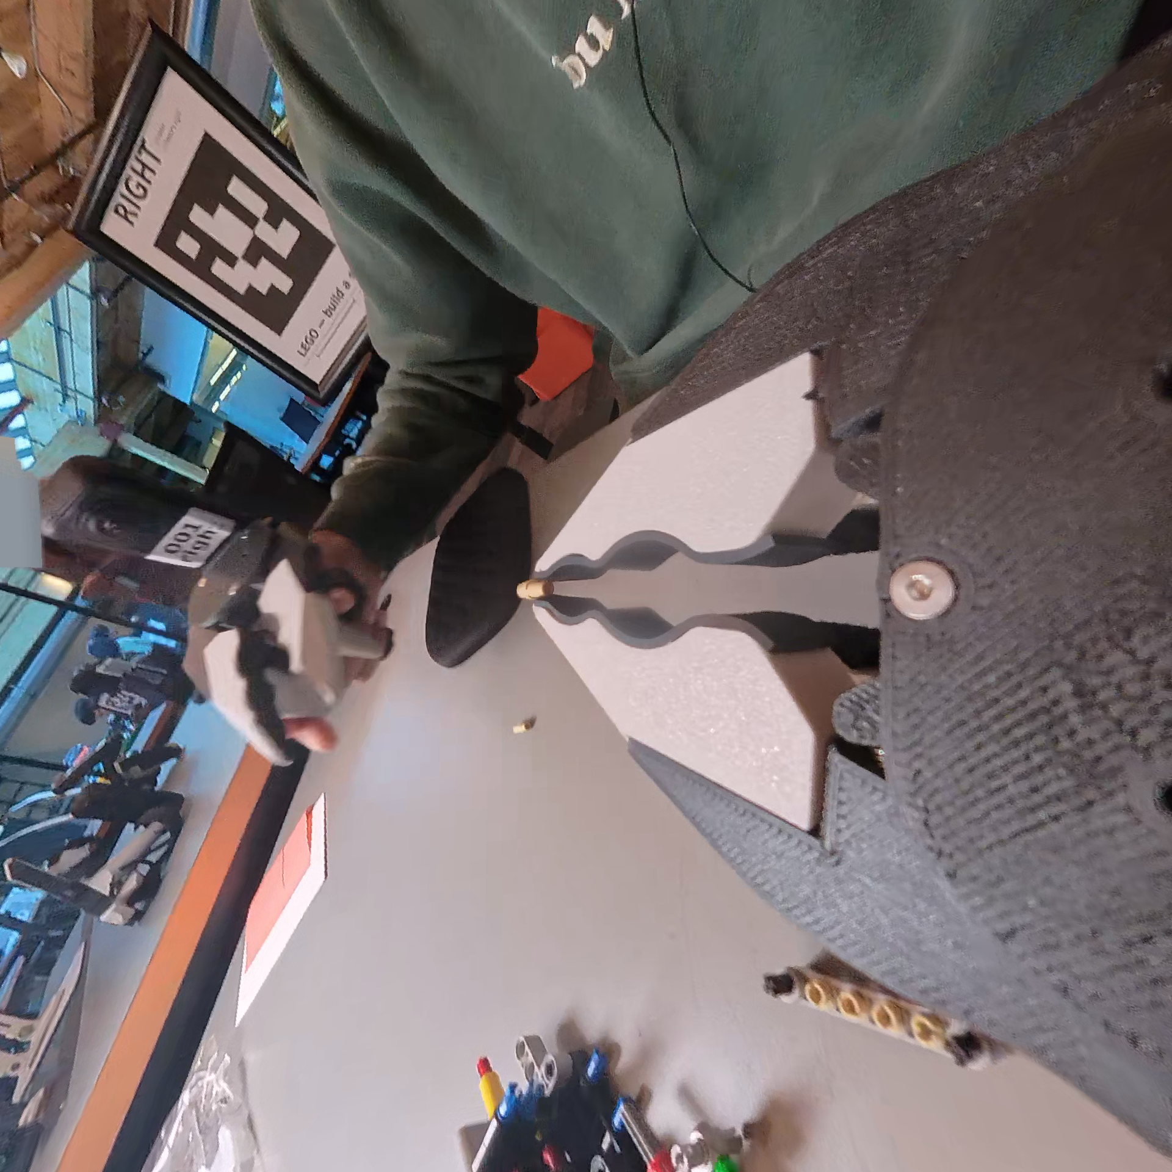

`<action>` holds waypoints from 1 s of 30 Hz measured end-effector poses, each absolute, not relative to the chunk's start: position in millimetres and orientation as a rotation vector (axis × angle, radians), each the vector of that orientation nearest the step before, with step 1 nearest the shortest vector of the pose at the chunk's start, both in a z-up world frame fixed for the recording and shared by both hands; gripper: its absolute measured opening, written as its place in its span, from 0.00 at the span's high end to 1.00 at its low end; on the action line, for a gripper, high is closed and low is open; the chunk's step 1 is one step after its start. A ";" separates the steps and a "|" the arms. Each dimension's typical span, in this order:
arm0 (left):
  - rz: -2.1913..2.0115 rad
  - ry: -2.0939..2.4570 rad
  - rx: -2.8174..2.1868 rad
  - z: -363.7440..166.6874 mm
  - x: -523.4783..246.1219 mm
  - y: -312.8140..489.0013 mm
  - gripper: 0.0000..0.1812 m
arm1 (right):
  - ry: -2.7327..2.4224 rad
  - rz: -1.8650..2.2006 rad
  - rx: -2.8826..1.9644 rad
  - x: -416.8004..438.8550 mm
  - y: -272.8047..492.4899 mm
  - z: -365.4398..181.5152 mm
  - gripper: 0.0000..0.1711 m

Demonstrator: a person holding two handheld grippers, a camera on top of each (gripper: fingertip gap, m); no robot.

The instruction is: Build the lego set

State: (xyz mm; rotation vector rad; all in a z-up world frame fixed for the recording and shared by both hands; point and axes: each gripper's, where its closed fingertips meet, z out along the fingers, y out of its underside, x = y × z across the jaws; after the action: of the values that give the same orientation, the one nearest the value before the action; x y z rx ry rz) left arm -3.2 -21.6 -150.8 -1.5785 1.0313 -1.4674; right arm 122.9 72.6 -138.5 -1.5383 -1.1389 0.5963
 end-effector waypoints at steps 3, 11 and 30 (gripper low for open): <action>-1.516 1.063 -1.500 -142.4 0.5 -32.6 0.99 | -1.326 0.851 -1.363 52.4 1.7 -135.4 0.84; -1.680 1.102 -1.410 -128.7 1.3 -53.6 0.99 | -1.547 0.950 -1.111 -13.7 -57.4 -126.7 0.88; -1.744 1.034 -1.412 -123.4 -6.6 -45.8 0.94 | -1.707 0.774 -1.114 -14.8 -44.0 -122.4 0.98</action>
State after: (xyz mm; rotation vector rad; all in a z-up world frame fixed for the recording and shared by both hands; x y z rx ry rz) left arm -6.6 -45.8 -123.4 -1.4124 1.0340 -1.7437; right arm -14.8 -44.0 -122.4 -1.1144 -1.7075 0.7740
